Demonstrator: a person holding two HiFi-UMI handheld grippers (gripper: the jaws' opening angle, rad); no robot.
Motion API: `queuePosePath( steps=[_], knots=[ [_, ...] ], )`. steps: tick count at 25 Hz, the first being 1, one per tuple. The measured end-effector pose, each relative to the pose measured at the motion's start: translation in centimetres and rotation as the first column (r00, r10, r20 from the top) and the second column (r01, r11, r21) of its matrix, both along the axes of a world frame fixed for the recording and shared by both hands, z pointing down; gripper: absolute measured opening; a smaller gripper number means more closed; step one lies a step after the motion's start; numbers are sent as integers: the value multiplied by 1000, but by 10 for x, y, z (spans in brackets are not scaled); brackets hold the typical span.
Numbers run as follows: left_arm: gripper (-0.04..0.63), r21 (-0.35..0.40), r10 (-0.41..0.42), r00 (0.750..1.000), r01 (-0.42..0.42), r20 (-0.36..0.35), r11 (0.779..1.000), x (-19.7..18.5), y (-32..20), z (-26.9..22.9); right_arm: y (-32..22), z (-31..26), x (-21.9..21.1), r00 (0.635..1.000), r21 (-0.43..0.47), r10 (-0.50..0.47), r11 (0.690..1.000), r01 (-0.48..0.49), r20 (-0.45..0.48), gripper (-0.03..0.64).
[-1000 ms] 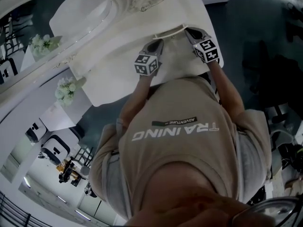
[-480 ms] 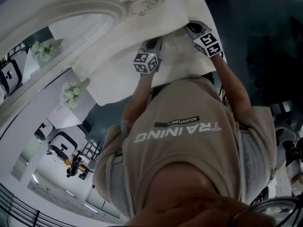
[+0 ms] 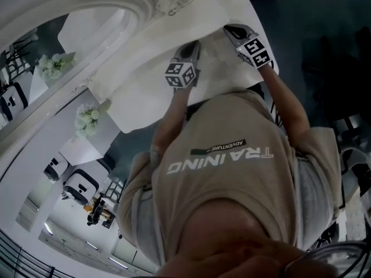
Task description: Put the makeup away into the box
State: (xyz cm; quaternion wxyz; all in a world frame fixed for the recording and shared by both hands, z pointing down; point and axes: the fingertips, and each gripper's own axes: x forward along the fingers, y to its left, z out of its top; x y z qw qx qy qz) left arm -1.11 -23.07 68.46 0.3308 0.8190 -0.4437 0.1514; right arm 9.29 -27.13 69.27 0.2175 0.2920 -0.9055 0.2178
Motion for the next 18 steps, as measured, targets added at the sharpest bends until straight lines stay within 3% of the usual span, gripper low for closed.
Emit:
queuePosePath(
  steps=[8, 18],
  knots=[
    [8, 57, 34, 998, -31, -50, 998, -16, 31, -24, 48, -30, -8, 999, 29, 25, 999, -24, -28, 5],
    [8, 132, -39, 994, 52, -100, 990, -110, 119, -71, 135, -80, -78, 999, 83, 8, 997, -5, -35, 5]
  ],
)
